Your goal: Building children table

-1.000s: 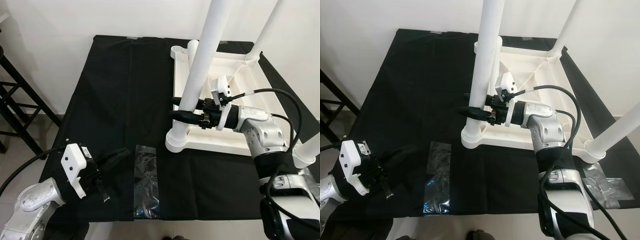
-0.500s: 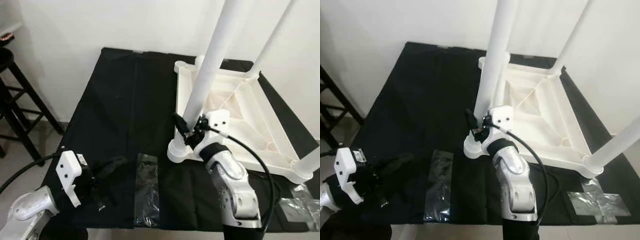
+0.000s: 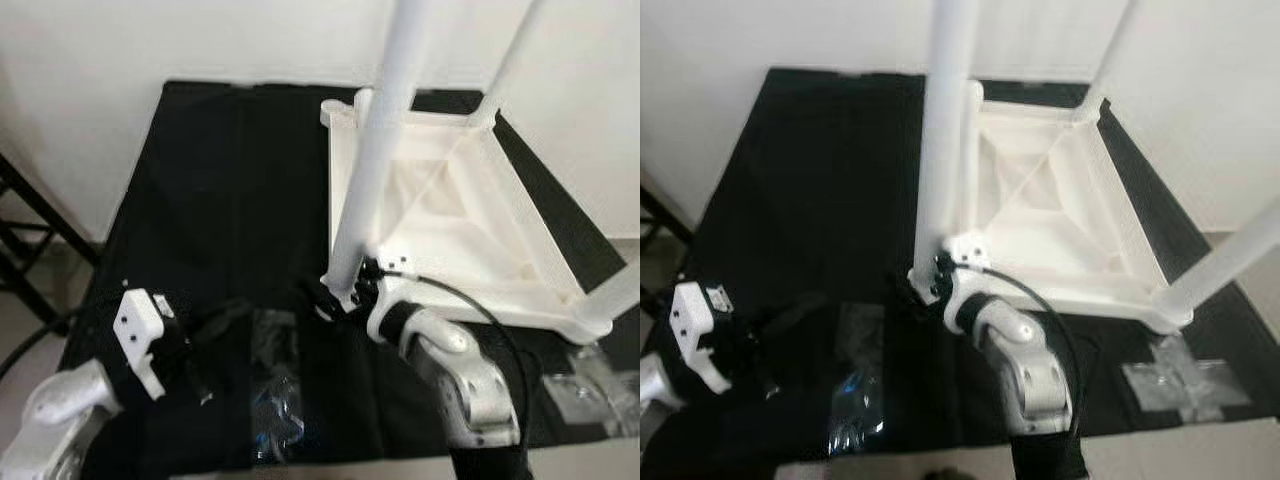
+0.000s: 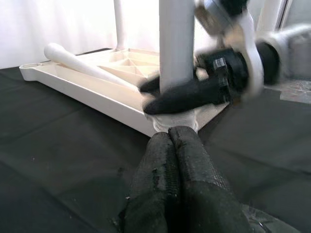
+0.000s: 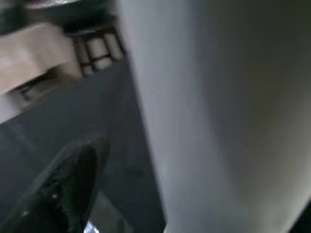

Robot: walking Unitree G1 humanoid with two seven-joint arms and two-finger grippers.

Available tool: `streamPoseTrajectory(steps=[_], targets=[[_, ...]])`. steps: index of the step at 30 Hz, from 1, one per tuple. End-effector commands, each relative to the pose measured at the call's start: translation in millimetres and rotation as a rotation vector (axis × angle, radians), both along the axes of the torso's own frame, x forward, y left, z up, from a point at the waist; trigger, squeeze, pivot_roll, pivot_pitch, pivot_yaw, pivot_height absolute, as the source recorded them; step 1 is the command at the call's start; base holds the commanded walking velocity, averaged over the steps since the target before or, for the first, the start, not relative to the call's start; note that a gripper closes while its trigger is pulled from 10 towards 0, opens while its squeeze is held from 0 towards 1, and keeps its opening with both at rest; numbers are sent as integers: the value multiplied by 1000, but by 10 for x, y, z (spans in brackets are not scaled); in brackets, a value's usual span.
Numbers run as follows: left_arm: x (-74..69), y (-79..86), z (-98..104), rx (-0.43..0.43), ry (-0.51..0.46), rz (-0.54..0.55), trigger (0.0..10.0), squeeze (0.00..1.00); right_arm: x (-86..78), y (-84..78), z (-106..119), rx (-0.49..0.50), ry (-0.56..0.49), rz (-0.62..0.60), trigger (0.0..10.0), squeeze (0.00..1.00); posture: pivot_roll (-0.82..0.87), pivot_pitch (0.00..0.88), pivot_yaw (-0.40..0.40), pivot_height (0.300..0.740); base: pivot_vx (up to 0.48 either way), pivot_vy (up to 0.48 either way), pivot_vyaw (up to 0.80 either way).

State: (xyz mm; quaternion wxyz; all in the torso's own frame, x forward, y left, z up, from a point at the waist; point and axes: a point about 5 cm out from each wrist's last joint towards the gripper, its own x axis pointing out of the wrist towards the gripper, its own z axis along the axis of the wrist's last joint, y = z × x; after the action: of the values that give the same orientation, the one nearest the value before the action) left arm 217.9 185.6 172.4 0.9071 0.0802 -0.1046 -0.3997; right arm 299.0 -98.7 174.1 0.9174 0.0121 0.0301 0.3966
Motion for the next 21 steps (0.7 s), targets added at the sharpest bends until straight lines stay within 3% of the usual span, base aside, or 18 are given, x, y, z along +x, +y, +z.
streamPoseTrajectory(steps=[1,3,6,7,12,13,15,16,21], targets=[[-15,-16,-29,7,4,-1,10000,0,79,-58,91,11,-36,168,10000,0,55,127,-97,740,0,0,0],[-12,-21,-27,7,2,1,10000,0,193,-180,217,-11,-79,286,10000,0,61,127,-97,740,0,0,0],[-11,-22,-28,7,2,2,10000,0,296,-252,295,-15,-78,354,10000,0,61,127,-95,740,0,0,0],[-11,-21,-28,7,3,1,10000,0,339,-264,325,-21,-67,424,10000,0,63,127,-92,740,0,0,0],[-12,-24,-33,8,5,-1,10000,0,404,-267,361,-26,-35,523,10000,0,69,126,-91,740,0,0,0],[-12,-26,-35,8,5,-1,10000,0,442,-265,369,-23,-20,540,7333,0,75,125,-93,740,0,0,0],[-13,-28,-36,9,6,-2,10000,0,466,-264,375,-21,-11,553,7333,0,79,126,-95,740,0,0,0],[-13,-29,-36,9,5,0,10000,0,487,-257,381,-11,0,566,0,0,81,127,-97,740,0,0,0],[-16,-33,-31,7,3,2,10000,0,540,-305,340,0,8,580,0,0,72,132,-94,740,0,0,0]])
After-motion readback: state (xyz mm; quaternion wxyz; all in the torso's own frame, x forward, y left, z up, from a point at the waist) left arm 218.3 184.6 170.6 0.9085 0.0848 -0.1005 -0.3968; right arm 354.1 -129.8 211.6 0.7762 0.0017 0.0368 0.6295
